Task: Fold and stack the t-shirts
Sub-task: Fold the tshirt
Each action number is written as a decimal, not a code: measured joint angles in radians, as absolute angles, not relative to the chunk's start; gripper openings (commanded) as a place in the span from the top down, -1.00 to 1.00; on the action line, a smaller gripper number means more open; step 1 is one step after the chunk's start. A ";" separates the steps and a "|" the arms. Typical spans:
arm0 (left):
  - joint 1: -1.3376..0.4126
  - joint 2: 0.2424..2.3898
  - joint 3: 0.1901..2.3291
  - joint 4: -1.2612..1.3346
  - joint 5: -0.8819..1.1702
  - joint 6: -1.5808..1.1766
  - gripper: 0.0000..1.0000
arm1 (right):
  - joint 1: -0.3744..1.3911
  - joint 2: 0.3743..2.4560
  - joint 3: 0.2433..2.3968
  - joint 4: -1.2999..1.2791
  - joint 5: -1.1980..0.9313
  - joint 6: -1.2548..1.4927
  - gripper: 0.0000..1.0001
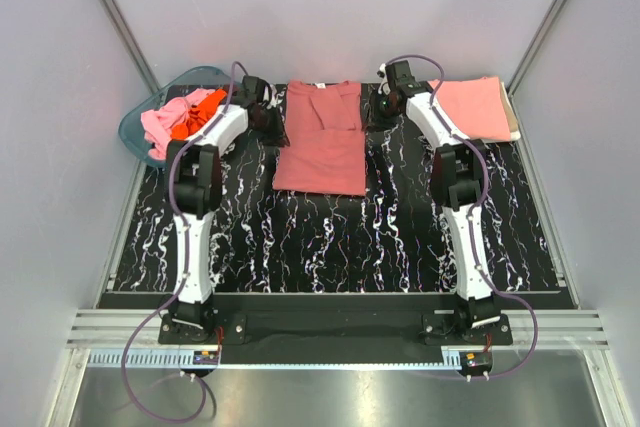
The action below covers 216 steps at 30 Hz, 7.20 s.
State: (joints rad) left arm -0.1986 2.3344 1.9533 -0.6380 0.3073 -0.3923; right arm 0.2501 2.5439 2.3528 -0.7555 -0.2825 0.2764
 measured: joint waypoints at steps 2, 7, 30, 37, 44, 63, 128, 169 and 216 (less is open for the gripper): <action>-0.208 2.254 1.880 -0.640 0.310 -0.392 0.48 | 0.250 2.489 2.293 -0.756 -0.282 0.289 0.37; -0.263 2.030 1.687 -0.612 0.311 -0.388 0.51 | 0.270 2.294 2.086 -0.745 -0.282 0.324 0.55; -0.358 1.857 1.217 -0.526 0.250 -0.508 0.45 | 0.400 2.047 1.415 -0.486 -0.339 0.425 0.54; -0.295 1.741 1.217 -0.555 0.267 -0.509 0.29 | 0.399 1.869 1.313 -0.487 -0.280 0.501 0.22; -0.185 1.762 1.162 -0.504 0.332 -0.513 0.21 | 0.392 1.845 1.245 -0.473 -0.271 0.572 0.24; -0.155 1.900 1.159 -0.422 0.392 -0.529 1.00 | 0.347 1.963 1.213 -0.333 -0.337 0.569 0.84; -0.407 1.476 0.759 -0.364 0.430 -0.617 1.00 | 0.302 1.493 0.822 -0.429 -0.292 0.551 1.00; -0.254 1.820 1.605 -0.669 0.286 -0.505 1.00 | 0.280 1.940 1.799 -0.729 -0.261 0.386 1.00; -0.219 2.507 2.136 -0.432 0.513 -0.332 0.39 | 0.155 2.551 2.255 -0.570 -0.553 0.268 0.69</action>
